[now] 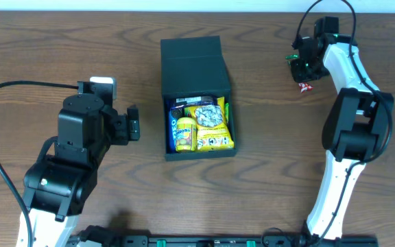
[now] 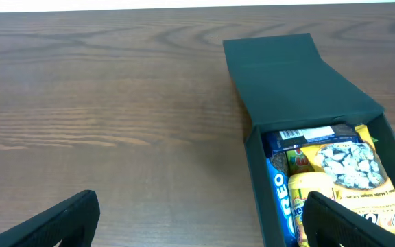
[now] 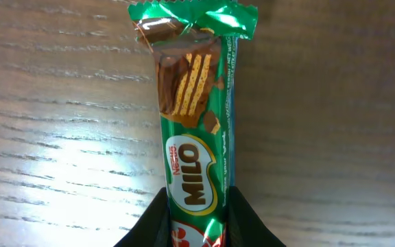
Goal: Pack container
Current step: 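Reach the right gripper to the red KitKat bar and grasp it, then carry the KitKat bar into the box and lower it beside the Milo, then open the right gripper, release the KitKat, and lift out of box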
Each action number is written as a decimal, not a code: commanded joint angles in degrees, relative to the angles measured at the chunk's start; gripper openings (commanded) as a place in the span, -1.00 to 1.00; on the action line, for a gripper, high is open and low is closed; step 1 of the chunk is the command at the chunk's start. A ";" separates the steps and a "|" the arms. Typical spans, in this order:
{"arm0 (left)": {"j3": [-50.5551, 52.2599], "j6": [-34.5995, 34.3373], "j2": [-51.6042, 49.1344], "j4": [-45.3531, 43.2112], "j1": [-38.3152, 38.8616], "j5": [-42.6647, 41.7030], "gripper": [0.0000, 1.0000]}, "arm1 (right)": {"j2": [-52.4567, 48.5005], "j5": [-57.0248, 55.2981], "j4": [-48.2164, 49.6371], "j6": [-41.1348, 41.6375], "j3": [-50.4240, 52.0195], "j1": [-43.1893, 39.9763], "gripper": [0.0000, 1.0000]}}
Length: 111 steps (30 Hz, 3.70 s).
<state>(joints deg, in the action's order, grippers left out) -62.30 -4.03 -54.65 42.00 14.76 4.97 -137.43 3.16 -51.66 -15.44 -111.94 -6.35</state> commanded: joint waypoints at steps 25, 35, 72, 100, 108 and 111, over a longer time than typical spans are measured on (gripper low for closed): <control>-0.85 0.81 0.00 0.63 -0.24 0.96 0.91 | 25.46 11.26 -15.76 38.99 -0.44 27.71 -0.97; -0.85 0.81 0.00 1.53 -0.24 -0.13 0.91 | 24.76 6.80 -13.86 56.08 6.56 43.25 -0.97; -0.85 0.81 0.00 1.49 -0.24 -0.57 0.91 | 24.52 0.68 -0.76 64.63 18.32 53.13 0.54; -0.85 0.59 0.00 0.74 -0.24 -2.05 0.91 | 28.83 21.33 -4.11 25.64 24.41 50.40 -0.97; -0.85 0.59 0.00 0.76 -0.24 -2.03 0.91 | 28.76 20.13 1.11 27.26 27.10 52.15 -0.97; -0.85 0.59 0.00 0.76 -0.24 -2.05 0.91 | 28.48 17.99 1.77 27.85 27.43 52.17 -0.97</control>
<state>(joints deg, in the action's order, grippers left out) -62.30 -4.05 -54.65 43.03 14.76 3.18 -108.73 22.96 -50.04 11.75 -85.12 45.78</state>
